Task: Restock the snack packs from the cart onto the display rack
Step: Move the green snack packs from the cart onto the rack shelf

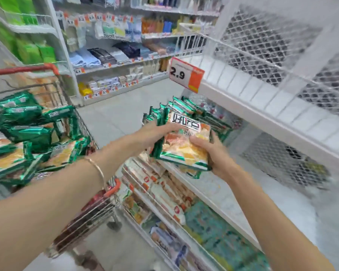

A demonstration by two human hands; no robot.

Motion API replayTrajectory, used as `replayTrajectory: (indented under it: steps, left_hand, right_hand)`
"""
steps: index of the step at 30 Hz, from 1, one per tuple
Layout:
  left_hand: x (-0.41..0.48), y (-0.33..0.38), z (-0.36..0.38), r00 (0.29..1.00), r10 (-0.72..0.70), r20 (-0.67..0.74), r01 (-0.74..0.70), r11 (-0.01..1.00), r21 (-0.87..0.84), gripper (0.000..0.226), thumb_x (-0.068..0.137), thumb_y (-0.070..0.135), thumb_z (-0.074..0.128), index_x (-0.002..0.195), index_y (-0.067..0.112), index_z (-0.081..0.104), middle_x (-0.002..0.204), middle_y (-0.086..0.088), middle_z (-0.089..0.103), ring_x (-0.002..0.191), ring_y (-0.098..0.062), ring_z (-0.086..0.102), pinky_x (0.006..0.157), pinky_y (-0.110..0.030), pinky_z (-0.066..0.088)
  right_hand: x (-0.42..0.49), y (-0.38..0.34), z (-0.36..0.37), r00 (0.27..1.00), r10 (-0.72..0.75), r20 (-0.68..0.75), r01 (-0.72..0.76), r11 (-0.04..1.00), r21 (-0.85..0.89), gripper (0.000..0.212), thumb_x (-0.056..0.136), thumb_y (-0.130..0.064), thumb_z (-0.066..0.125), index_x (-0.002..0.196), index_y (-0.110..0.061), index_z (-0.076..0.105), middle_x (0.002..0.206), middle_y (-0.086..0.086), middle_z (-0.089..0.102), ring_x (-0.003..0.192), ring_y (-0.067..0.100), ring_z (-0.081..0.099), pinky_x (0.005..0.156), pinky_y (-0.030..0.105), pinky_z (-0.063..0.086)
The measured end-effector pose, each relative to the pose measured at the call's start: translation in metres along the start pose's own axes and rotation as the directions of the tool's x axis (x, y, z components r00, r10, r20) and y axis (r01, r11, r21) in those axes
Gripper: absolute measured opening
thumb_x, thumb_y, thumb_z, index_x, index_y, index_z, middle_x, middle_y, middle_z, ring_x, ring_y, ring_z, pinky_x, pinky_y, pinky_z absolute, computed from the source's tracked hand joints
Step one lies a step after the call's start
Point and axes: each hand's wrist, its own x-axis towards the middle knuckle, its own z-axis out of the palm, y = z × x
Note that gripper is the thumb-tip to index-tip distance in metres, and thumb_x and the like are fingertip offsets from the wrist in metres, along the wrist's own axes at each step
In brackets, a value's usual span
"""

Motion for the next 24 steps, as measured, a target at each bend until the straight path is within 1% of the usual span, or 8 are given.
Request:
replayTrajectory:
  steps: [2,5,7,9,14,18,20,24]
  left_hand:
    - [0.014,0.025,0.042,0.991,0.060,0.116,-0.073,0.991,0.108,0.117,0.043,0.083,0.079,0.140,0.025,0.048,0.139,-0.001,0.058,0.130,-0.025,0.053,0.113,-0.045,0.039]
    - [0.039,0.046,0.110,0.964,0.092,0.248,-0.154,0.958,0.244,0.124,0.069,0.052,0.086,0.159,0.019,0.007,0.162,-0.004,0.024,0.149,-0.026,0.024,0.116,-0.031,0.023]
    - [0.066,0.044,0.152,0.946,0.159,0.283,-0.245,0.921,0.301,0.122,0.070,0.037,0.090,0.157,0.016,0.009,0.160,-0.004,0.028,0.146,-0.025,0.031,0.111,-0.027,0.028]
    - [0.092,0.037,0.182,0.926,0.186,0.330,-0.307,0.877,0.368,0.126,0.066,0.028,0.093,0.157,0.019,0.006,0.157,-0.004,0.033,0.143,-0.026,0.036,0.108,-0.024,0.028]
    - [0.153,0.005,0.236,0.866,0.325,0.380,-0.486,0.725,0.488,0.128,0.059,0.016,0.095,0.157,0.024,0.013,0.153,-0.006,0.038,0.138,-0.024,0.040,0.102,-0.017,0.028]
    - [0.194,-0.008,0.251,0.837,0.388,0.385,-0.538,0.458,0.707,0.120,0.066,0.035,0.091,0.157,0.030,0.013,0.155,-0.016,0.027,0.135,-0.036,0.042,0.112,-0.038,0.035]
    - [0.205,-0.010,0.253,0.837,0.384,0.390,-0.498,0.241,0.833,0.121,0.072,0.049,0.084,0.159,0.025,0.003,0.163,-0.018,0.004,0.147,-0.040,0.023,0.120,-0.044,0.023]
    - [0.219,-0.002,0.260,0.798,0.377,0.470,-0.372,-0.305,0.876,0.121,0.080,0.074,0.060,0.158,0.012,-0.008,0.166,-0.009,-0.011,0.153,-0.029,-0.010,0.121,-0.049,-0.008]
  right_hand:
    - [-0.015,0.003,-0.050,0.989,-0.080,-0.121,0.080,0.997,-0.009,0.136,0.032,-0.042,0.102,0.148,-0.017,0.036,0.123,0.008,0.070,0.104,0.027,0.072,0.092,0.049,0.057]
    - [-0.031,0.021,-0.123,0.945,-0.190,-0.267,0.178,0.982,-0.069,0.127,0.035,-0.040,0.101,0.144,-0.018,0.040,0.121,0.005,0.071,0.107,0.024,0.071,0.094,0.048,0.056]
    - [-0.037,0.036,-0.162,0.922,-0.236,-0.308,0.203,0.970,-0.137,0.127,0.031,-0.045,0.102,0.142,-0.027,0.043,0.119,0.002,0.072,0.106,0.021,0.071,0.091,0.048,0.057]
    - [-0.035,0.055,-0.188,0.912,-0.268,-0.312,0.213,0.957,-0.198,0.138,0.035,-0.038,0.103,0.150,-0.041,0.026,0.126,-0.006,0.069,0.112,0.013,0.067,0.087,0.041,0.057]
    - [0.008,0.109,-0.220,0.865,-0.379,-0.329,0.323,0.922,-0.213,0.143,0.062,0.012,0.088,0.158,-0.034,-0.008,0.145,-0.005,0.052,0.116,-0.001,0.062,0.088,0.033,0.059]
    - [0.051,0.133,-0.225,0.829,-0.412,-0.378,0.347,0.909,-0.231,0.138,0.070,0.005,0.087,0.156,-0.032,-0.016,0.128,-0.024,0.052,0.100,-0.028,0.054,0.095,0.011,0.049]
    - [0.067,0.140,-0.228,0.813,-0.422,-0.401,0.366,0.906,-0.212,0.138,0.070,0.001,0.088,0.154,-0.031,-0.017,0.128,-0.027,0.048,0.103,-0.030,0.049,0.087,-0.001,0.043]
    - [0.086,0.156,-0.227,0.803,-0.408,-0.435,0.364,0.913,-0.185,0.130,0.067,-0.010,0.092,0.157,-0.031,0.001,0.140,-0.003,0.057,0.125,0.010,0.058,0.098,0.023,0.053]
